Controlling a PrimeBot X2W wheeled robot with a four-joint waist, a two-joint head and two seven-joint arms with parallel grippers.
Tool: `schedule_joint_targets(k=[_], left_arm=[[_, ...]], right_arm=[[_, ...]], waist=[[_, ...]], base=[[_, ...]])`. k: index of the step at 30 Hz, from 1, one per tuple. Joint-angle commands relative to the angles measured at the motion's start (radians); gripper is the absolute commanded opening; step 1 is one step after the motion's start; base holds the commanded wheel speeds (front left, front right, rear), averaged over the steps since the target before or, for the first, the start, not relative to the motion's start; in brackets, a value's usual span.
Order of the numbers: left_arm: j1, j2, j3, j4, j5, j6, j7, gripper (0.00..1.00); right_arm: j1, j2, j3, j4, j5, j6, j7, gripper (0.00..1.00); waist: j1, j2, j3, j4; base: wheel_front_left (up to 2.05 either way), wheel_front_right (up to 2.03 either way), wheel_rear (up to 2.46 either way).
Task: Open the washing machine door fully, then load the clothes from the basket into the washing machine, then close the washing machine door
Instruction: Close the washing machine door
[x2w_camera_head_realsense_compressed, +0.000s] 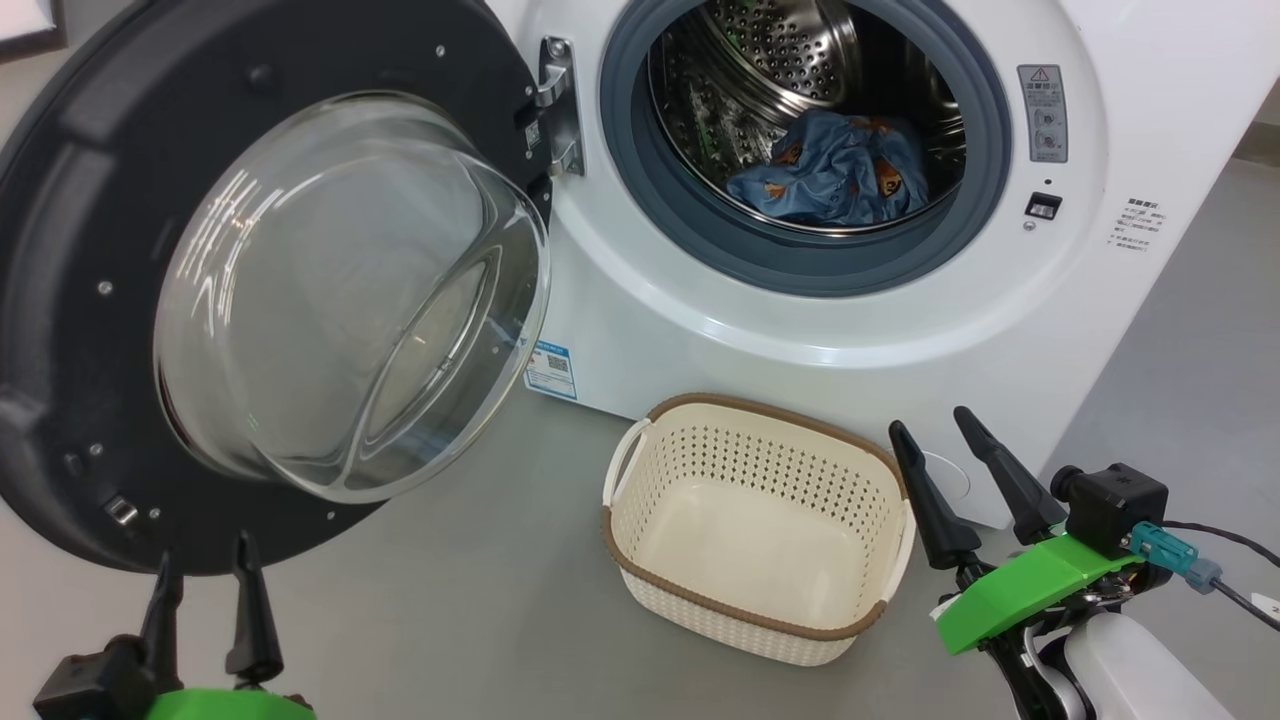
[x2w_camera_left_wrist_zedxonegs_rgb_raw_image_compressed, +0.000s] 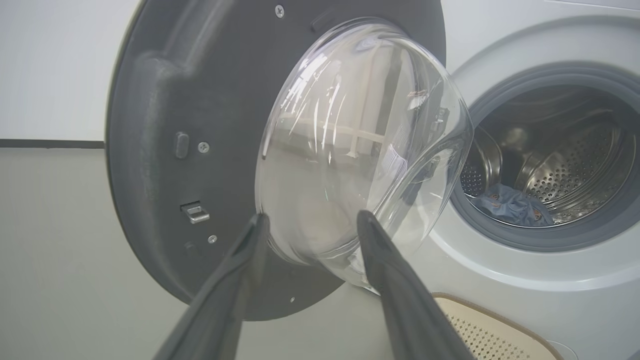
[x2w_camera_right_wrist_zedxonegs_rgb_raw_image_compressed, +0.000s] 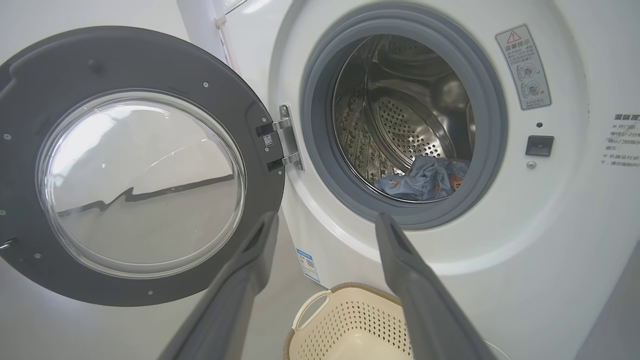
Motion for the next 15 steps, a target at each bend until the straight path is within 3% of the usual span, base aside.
schedule_joint_targets(k=[1,2,3,15], left_arm=[[-0.025,0.026,0.027,-0.034,-0.003,0.006,-0.006,0.29],[-0.027,0.029,0.027,-0.037,-0.004,0.004,-0.006,0.05],[-0.03,0.032,0.026,-0.04,-0.004,0.003,-0.006,0.0],[-0.156,0.121,0.059,-0.206,-0.093,-0.025,0.055,0.0]], right_arm=[[0.009,-0.002,0.016,-0.024,0.018,0.005,-0.008,1.0],[0.009,-0.002,0.016,-0.024,0.018,0.005,-0.008,1.0],[0.009,-0.002,0.016,-0.024,0.019,0.005,-0.008,1.0],[0.015,-0.003,0.011,-0.026,0.023,0.005,-0.008,1.0]], waist=[[0.0,0.0,-0.001,-0.003],[0.0,0.0,-0.001,-0.004],[0.0,0.0,-0.002,-0.005],[0.0,0.0,-0.012,-0.011]], base=[[0.0,0.0,0.0],[0.0,0.0,0.0],[0.0,0.0,0.0],[0.0,0.0,0.0]])
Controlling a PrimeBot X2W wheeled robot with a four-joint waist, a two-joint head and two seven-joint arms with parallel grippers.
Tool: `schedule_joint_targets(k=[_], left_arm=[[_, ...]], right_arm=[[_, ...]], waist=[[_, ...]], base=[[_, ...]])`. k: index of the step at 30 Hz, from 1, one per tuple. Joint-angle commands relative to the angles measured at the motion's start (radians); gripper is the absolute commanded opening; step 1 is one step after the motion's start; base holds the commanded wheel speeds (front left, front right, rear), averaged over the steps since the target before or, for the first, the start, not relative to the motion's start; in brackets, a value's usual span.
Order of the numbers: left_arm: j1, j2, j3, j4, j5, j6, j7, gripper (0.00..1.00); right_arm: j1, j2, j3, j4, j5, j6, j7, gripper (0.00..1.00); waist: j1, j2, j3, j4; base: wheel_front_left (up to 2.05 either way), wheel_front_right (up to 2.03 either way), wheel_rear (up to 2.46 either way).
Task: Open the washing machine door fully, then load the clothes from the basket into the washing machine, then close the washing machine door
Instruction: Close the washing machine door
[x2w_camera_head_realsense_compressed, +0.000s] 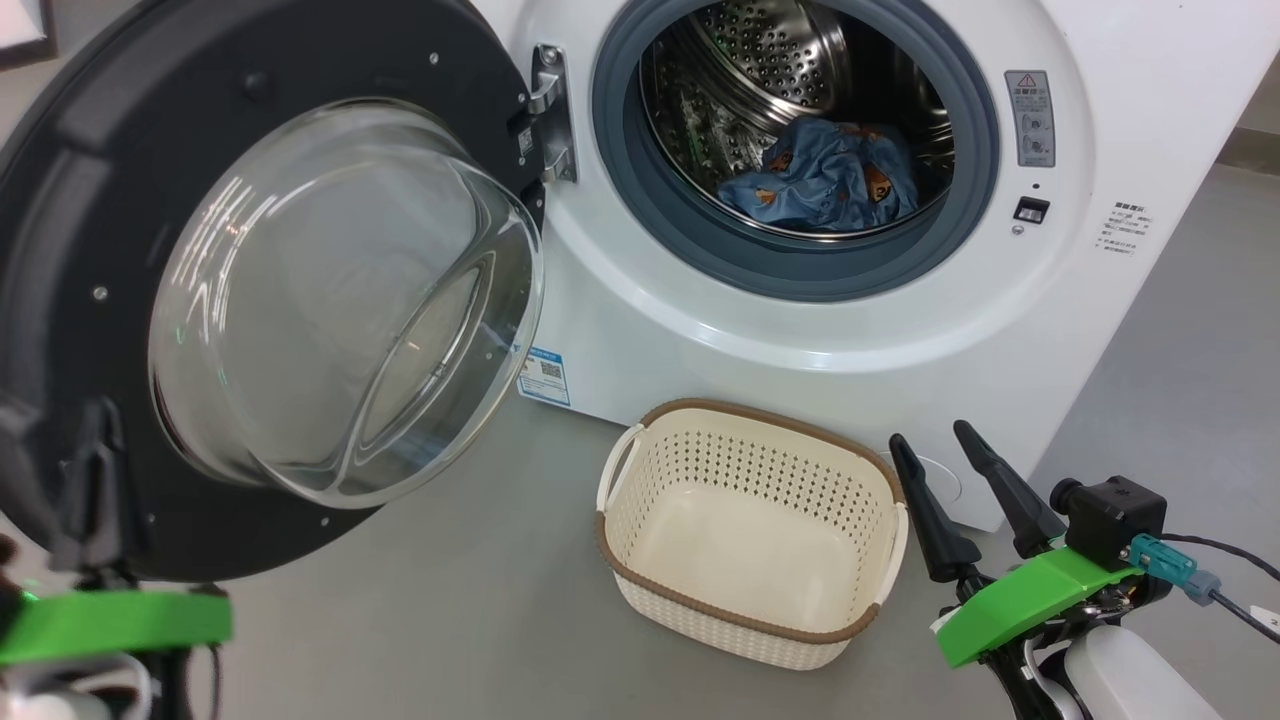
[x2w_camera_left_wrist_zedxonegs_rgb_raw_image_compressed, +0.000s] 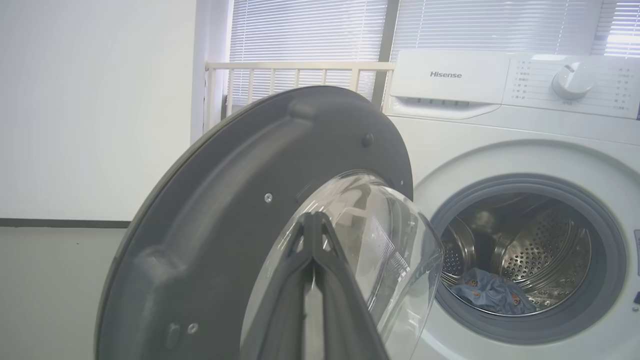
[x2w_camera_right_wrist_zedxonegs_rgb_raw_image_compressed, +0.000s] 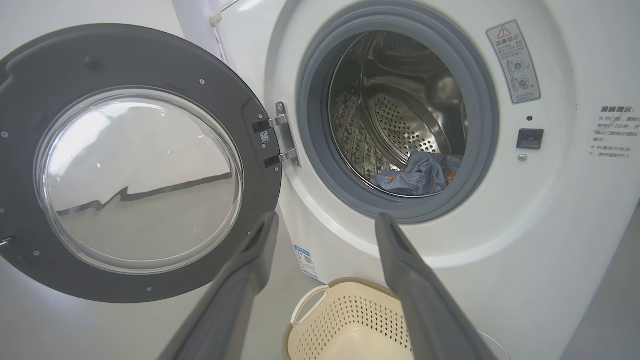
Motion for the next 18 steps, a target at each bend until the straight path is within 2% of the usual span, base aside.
schedule_joint_targets(k=[1,5,11,14,18], left_arm=[[-0.053,0.04,0.041,-0.042,-0.017,-0.003,0.008,0.0],[-0.113,0.076,0.074,-0.105,-0.095,-0.011,0.058,0.0],[-0.237,0.129,0.185,-0.161,-0.292,-0.017,0.116,0.0],[-0.294,0.159,0.254,-0.125,-0.399,-0.019,0.144,0.0],[-0.379,0.187,0.354,0.001,-0.573,-0.018,0.2,0.0]], right_arm=[[-0.005,-0.004,0.012,-0.025,0.02,0.005,-0.008,1.0],[-0.003,-0.007,0.012,-0.025,0.02,0.005,-0.008,1.0],[-0.006,-0.015,0.02,-0.025,0.02,0.005,-0.008,1.0],[-0.016,-0.022,0.026,-0.023,0.019,0.005,-0.008,1.0],[-0.031,-0.033,0.033,-0.022,0.019,0.005,-0.008,1.0]], waist=[[0.0,0.0,-0.001,-0.001],[0.0,0.0,-0.003,-0.008],[0.0,0.0,0.004,-0.029],[0.0,0.0,0.015,-0.043],[0.0,0.0,0.03,-0.064]], base=[[0.0,0.0,0.0],[0.0,0.0,0.0],[0.0,0.0,0.0],[0.0,0.0,0.0],[0.0,0.0,0.0]])
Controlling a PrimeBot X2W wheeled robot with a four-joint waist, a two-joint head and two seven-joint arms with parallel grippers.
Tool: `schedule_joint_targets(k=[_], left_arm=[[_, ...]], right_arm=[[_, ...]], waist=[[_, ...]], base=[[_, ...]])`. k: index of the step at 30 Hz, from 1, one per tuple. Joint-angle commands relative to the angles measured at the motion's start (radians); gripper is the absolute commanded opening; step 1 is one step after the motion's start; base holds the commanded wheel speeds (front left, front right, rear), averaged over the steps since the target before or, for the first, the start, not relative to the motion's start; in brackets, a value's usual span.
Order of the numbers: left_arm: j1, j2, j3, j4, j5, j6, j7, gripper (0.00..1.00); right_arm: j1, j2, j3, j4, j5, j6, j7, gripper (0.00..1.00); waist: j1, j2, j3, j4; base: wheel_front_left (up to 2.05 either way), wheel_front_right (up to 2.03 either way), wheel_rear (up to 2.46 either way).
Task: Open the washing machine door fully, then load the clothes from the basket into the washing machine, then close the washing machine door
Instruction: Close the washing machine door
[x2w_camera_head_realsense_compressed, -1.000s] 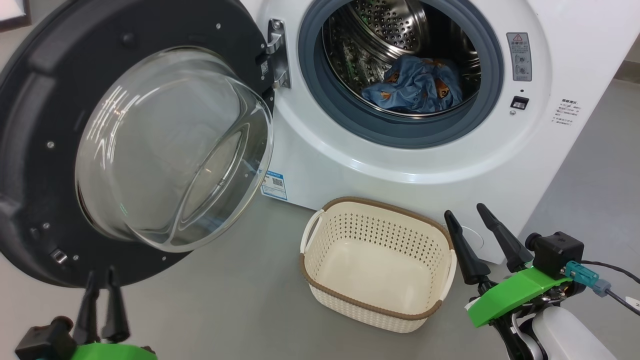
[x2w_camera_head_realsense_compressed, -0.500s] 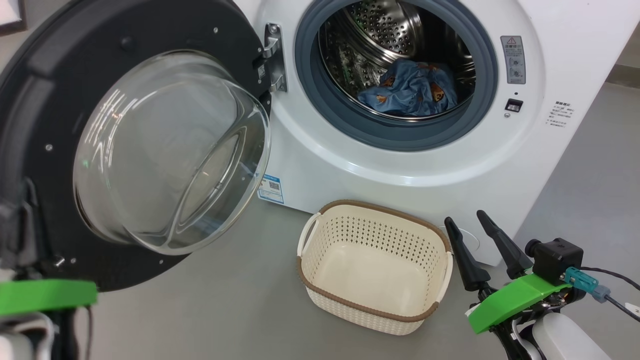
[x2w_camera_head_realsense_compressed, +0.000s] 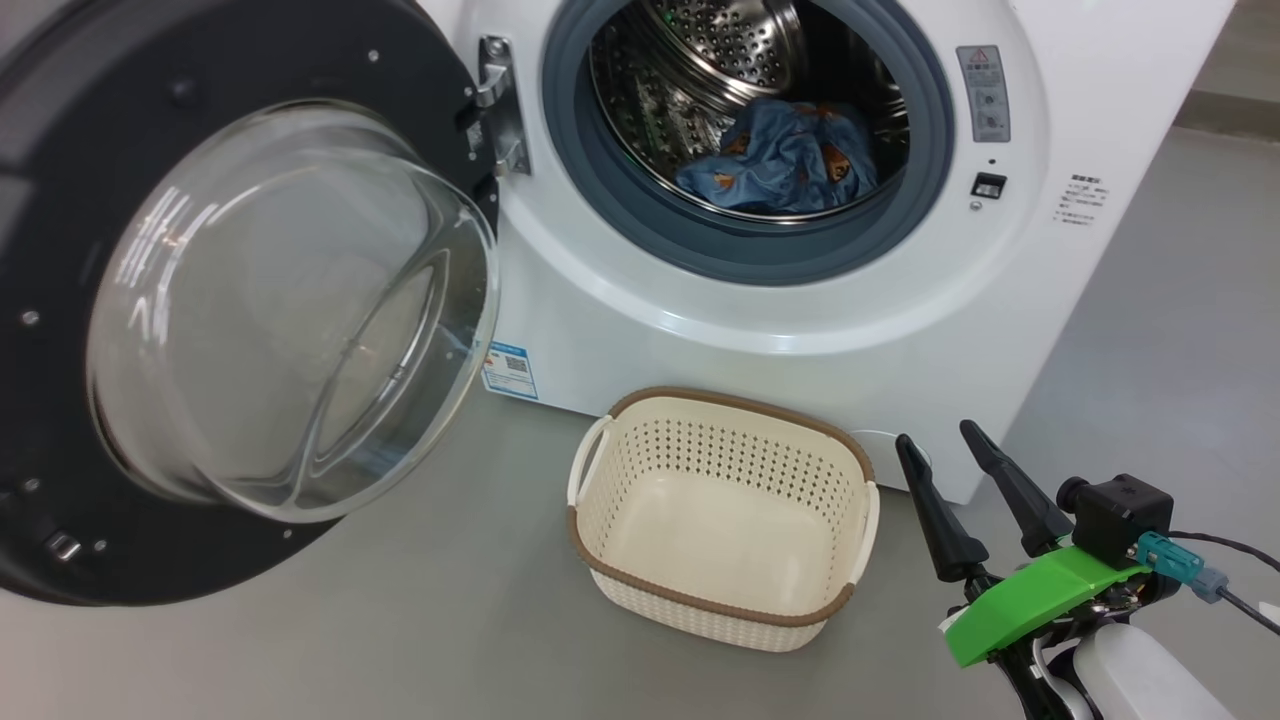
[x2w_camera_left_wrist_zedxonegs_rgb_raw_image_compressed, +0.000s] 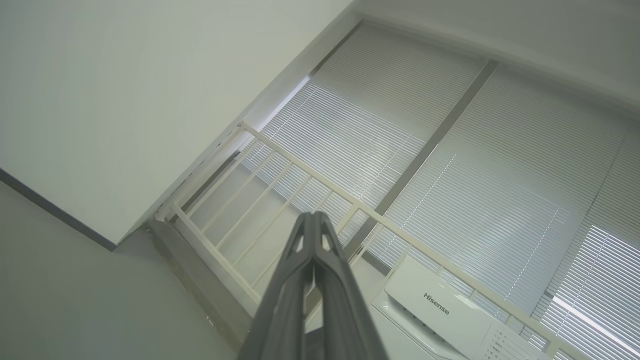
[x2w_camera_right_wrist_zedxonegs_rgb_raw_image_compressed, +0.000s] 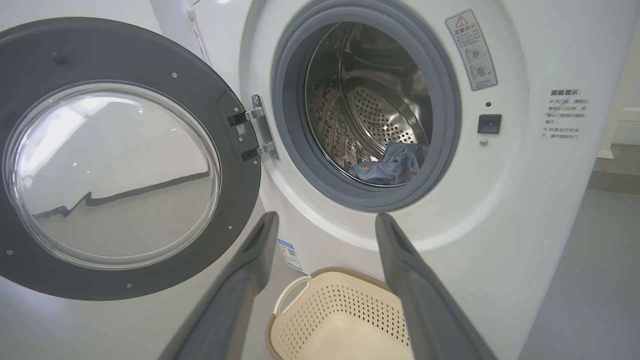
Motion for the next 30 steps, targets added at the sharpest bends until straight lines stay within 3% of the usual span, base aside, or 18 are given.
schedule_joint_targets(k=[1,7,15,20,30], left_arm=[[-0.043,0.06,0.041,0.012,-0.029,-0.006,0.019,0.0],[-0.092,0.13,0.157,0.274,-0.15,0.003,0.06,0.0],[-0.115,0.207,0.226,0.592,-0.221,-0.009,0.067,0.0],[-0.13,0.236,0.2,0.679,-0.23,-0.015,0.089,0.0],[-0.127,0.245,0.148,0.718,-0.28,-0.015,0.172,0.0]], right_arm=[[-0.031,-0.015,0.023,-0.022,0.006,0.005,-0.008,1.0],[-0.047,-0.03,0.034,-0.023,0.004,0.005,-0.008,1.0],[-0.062,-0.053,0.051,-0.019,0.003,0.005,-0.008,1.0],[-0.065,-0.068,0.053,-0.018,0.004,0.005,-0.008,1.0],[-0.065,-0.071,0.057,-0.019,0.005,0.005,-0.008,1.0]], waist=[[0.0,0.0,0.013,-0.014],[0.0,0.0,0.035,-0.044],[0.0,0.0,0.056,-0.072],[0.0,0.0,0.061,-0.084],[0.0,0.0,0.069,-0.096]], base=[[0.0,0.0,0.0],[0.0,0.0,0.0],[0.0,0.0,0.0],[0.0,0.0,0.0],[0.0,0.0,0.0]])
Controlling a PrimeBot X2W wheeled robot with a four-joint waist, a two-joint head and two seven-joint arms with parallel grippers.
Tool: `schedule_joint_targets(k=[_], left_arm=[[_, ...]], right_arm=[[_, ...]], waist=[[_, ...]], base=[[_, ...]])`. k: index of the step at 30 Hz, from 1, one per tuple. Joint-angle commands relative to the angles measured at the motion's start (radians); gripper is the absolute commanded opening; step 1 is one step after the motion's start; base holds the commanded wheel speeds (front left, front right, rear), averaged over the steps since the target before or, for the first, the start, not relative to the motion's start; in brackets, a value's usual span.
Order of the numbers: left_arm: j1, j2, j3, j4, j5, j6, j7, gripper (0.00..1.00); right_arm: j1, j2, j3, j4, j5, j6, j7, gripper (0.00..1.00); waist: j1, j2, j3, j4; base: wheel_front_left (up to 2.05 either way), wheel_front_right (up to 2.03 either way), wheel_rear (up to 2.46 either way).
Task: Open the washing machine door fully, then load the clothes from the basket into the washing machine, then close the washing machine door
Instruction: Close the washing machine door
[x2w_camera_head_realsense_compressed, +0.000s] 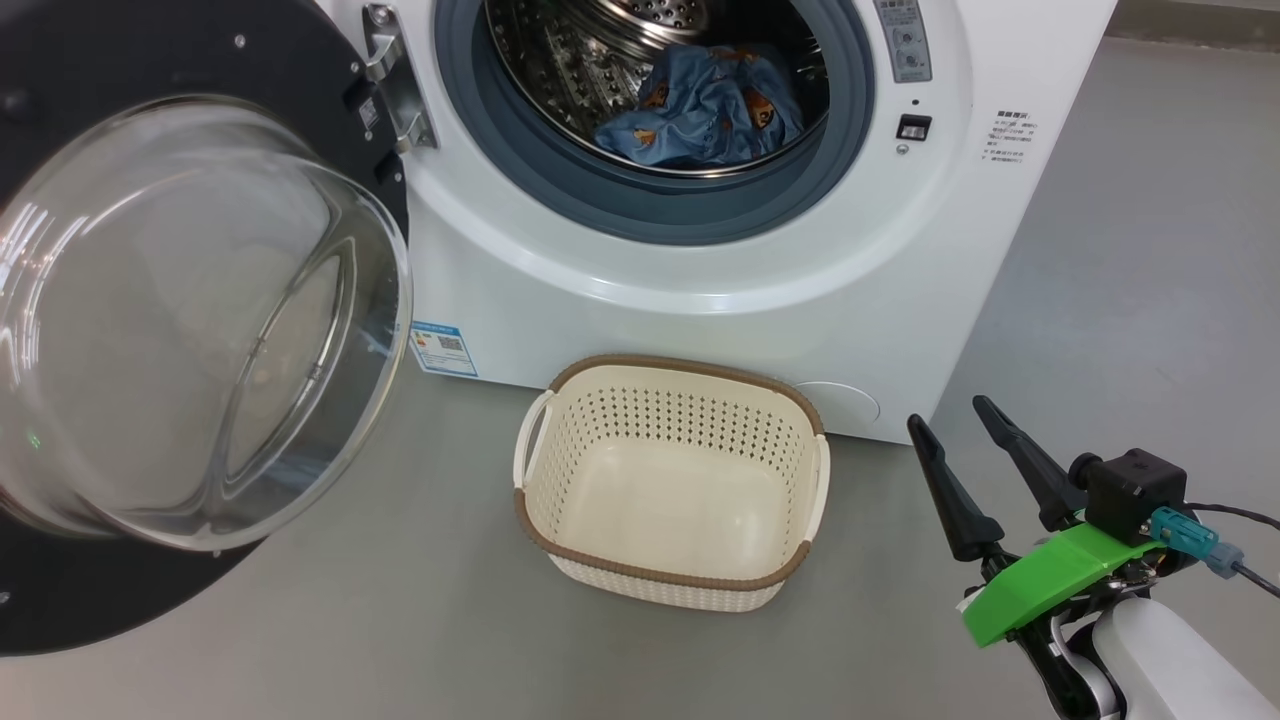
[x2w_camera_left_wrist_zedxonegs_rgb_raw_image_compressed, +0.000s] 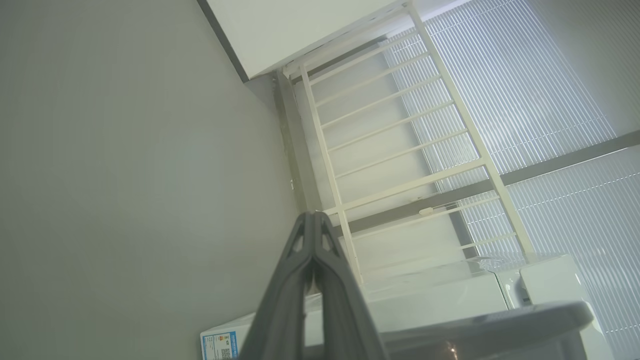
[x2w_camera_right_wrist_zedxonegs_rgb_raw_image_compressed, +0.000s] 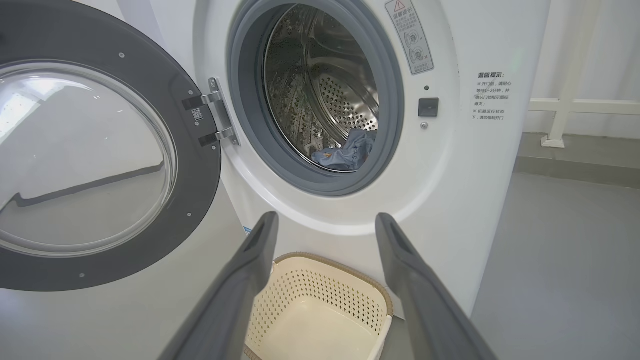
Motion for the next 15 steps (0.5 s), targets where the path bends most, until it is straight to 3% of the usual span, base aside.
schedule_joint_targets(k=[1,8,15], left_arm=[[-0.018,0.072,0.003,-0.015,-0.015,-0.006,0.023,0.0],[-0.01,0.081,-0.039,0.0,-0.047,-0.007,0.139,0.0],[0.028,0.075,-0.106,-0.042,-0.081,-0.007,0.327,0.0]], right_arm=[[-0.021,-0.012,0.02,-0.02,0.005,0.005,-0.008,1.0],[-0.016,-0.012,0.015,-0.015,0.005,0.005,-0.008,1.0],[-0.006,-0.003,0.011,-0.013,0.008,0.005,-0.008,1.0]], waist=[[0.0,0.0,0.0,-0.001],[0.0,0.0,-0.005,0.001],[0.0,0.0,-0.024,0.012]], base=[[0.0,0.0,0.0],[0.0,0.0,0.0],[0.0,0.0,0.0]])
